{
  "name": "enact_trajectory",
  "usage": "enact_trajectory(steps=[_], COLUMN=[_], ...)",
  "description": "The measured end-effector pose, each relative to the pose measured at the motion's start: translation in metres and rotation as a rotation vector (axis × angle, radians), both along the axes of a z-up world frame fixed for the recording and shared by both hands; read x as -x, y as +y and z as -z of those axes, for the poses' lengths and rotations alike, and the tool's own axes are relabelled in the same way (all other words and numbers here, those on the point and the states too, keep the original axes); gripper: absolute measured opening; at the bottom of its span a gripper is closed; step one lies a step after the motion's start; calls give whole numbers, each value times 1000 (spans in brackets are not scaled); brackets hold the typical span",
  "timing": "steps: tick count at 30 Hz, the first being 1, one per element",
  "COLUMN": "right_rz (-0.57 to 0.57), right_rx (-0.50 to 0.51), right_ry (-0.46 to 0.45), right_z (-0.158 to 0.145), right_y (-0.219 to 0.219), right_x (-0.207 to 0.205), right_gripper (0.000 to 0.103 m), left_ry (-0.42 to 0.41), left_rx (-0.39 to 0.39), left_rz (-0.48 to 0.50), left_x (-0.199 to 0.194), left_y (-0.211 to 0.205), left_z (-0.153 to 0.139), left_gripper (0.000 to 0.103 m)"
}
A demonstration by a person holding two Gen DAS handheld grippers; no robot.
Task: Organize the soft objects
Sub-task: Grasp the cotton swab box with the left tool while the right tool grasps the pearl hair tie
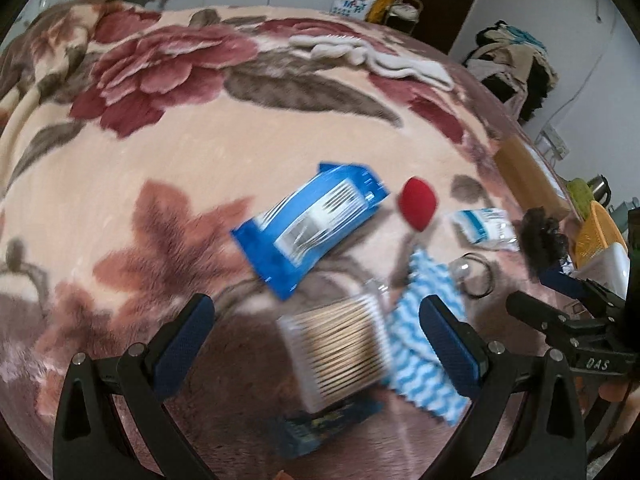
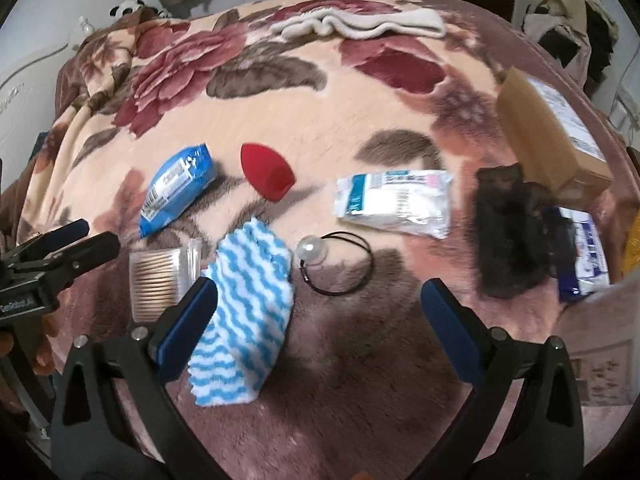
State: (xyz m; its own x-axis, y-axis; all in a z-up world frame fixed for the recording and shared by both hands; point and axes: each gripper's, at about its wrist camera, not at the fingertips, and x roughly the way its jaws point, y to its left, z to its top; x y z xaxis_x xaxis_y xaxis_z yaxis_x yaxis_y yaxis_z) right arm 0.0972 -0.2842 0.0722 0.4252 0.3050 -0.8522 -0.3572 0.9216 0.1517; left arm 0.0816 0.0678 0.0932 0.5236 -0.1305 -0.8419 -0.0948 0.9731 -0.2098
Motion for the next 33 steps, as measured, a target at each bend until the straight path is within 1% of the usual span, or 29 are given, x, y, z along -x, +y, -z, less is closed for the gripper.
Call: enact_trajectory(steps=[2,3,6,10,13,14,15,16,18,23,26,27,29,31,33], right_rz=[9,10,12,-3,-15,-13,-10,1,11,38,38,36,24,17,15], right_rx=[3,3,5,19,38,50,58,67,67,3,-14,-17,-24,-24,-32], right_ry=[0,-1,-14,-40,-51,-45,-31,-4,23,-7,-26,-27,-22,-20,-24], right_z=[6,8,16,25,32,35,40,47,55,47,40,40,37,36,35], right_y=[4,5,10,19,27,29,30,29,26,6,-4,-4,-7,-5,-6], right_x=[-3,-4,-10,-19,-26,-29,-32,-35,-37,-22,-10,-8,-4,-2,0], right_gripper=[100,94,86,82,75,68,58,53,25,25,25,25,25,25,25], left_ry=[11,15,26,39,48,54,64,71,83,97,117,132,159,171,161], left_rx=[10,16,13,2,0,1,3,4,7,-2,-35,-61,-85,-66,-45], left_rz=[-12,-19,-49,-50,-49,-50,-52,-56,-68,-81,-90,-103,-123,-133,-141], left_x=[4,6,13,18,18,18,18,17,16,6,0,-4,-8,-10,-8], left_y=[6,9,13,6,0,-2,-5,-7,-11,-27,-37,-40,-41,-40,-37], left_z=[7,10,18,26,32,35,39,40,44,48,52,56,63,69,69], left_gripper=[103,103,103,103,103,103,103,103,103,103,103,102,92,91,85])
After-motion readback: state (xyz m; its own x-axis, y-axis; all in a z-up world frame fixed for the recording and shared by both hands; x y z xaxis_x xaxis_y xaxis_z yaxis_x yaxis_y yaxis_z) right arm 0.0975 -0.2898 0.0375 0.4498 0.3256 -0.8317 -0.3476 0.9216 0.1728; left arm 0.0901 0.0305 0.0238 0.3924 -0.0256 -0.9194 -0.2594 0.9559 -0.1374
